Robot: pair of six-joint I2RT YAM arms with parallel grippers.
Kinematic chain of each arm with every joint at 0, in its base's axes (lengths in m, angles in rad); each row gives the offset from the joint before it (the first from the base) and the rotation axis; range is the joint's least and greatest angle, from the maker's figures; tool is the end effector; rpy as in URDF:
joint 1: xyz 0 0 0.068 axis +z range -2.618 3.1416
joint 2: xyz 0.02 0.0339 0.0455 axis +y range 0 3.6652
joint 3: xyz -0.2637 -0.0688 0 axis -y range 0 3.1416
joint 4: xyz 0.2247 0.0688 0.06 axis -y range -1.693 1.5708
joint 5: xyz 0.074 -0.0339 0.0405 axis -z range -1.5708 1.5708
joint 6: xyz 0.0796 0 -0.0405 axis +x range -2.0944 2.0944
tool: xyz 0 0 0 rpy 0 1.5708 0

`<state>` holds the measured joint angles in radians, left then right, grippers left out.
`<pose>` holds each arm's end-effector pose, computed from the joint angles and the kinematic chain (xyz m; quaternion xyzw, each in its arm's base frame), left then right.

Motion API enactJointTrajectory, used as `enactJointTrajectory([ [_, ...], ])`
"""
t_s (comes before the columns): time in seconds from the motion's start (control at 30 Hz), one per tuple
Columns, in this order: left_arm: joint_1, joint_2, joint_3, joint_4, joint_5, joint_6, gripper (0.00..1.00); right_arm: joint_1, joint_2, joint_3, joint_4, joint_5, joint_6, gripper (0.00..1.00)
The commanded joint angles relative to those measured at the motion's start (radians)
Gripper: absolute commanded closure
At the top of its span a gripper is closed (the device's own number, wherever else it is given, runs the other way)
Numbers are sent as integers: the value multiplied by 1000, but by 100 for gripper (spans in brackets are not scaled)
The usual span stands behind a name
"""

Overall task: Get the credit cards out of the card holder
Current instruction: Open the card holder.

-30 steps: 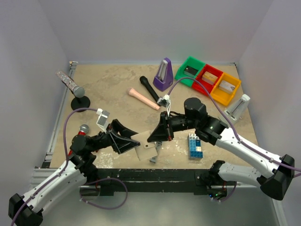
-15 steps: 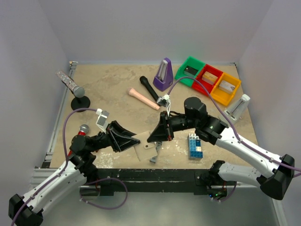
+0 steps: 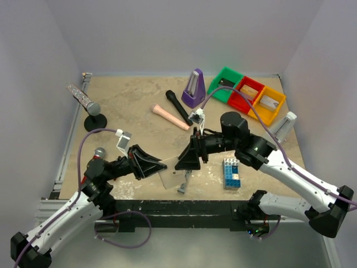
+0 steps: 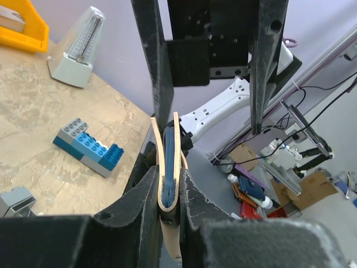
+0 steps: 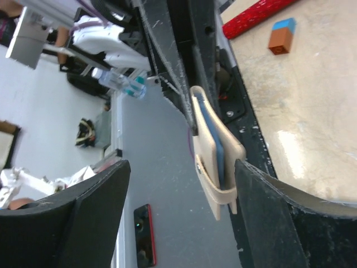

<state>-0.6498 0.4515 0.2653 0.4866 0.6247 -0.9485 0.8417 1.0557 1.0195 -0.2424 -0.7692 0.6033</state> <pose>0.0889 -0.1260 0.2869 0.1606 0.5951 -0.6762 0.4035 0.1206 0.2181 0.3587 -0.3123 0.7080 0.5938 0.2206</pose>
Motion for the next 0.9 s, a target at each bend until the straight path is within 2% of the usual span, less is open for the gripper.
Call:
enactJointTrajectory([
  [0.0,-5,-39,86,-48,10,50,100,-15,-49,109,-182,151,-97,17],
  [0.07,-5,-45,107,-78,0,63,100,-15,-71,122,-234,207,-122,8],
  [0.2,-7,-40,161,-132,-22,79,100,-15,-109,52,-226,271,-93,1],
  [0.43,-5,-20,304,-339,-118,126,100,-15,-148,-90,20,182,48,1],
  [0.6,-5,9,413,-534,-175,175,100,-16,-120,-101,83,146,78,1],
  [0.87,-5,-10,388,-511,-180,149,100,-15,-62,-104,238,65,167,1],
])
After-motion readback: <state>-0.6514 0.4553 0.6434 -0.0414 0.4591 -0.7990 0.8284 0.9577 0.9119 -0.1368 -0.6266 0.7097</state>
